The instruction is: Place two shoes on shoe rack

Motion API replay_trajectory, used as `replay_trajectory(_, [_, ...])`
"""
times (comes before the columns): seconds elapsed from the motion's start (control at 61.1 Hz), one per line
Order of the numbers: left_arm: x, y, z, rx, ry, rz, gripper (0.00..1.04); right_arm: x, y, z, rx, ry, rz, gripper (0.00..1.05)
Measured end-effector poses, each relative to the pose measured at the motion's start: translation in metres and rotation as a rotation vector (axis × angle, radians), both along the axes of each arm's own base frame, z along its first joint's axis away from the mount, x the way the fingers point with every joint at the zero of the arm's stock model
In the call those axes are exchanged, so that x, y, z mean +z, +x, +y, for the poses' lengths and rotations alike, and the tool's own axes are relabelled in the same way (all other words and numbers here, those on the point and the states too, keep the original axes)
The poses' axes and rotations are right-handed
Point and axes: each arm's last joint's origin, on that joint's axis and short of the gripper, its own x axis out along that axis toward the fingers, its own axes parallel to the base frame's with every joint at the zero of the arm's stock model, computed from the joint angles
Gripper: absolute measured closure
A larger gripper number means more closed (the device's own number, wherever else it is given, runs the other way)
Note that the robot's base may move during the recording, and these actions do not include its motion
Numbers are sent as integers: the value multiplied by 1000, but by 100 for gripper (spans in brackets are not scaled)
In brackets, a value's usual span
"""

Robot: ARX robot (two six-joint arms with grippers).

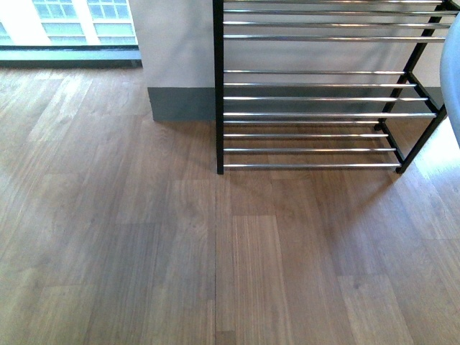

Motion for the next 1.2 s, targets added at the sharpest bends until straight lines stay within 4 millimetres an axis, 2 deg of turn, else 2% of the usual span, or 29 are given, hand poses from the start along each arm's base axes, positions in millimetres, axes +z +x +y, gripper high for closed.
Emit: replay_trajectory(1.195, [-1, 0, 0, 1, 4, 4, 103, 0, 0, 0, 1, 0, 1, 103])
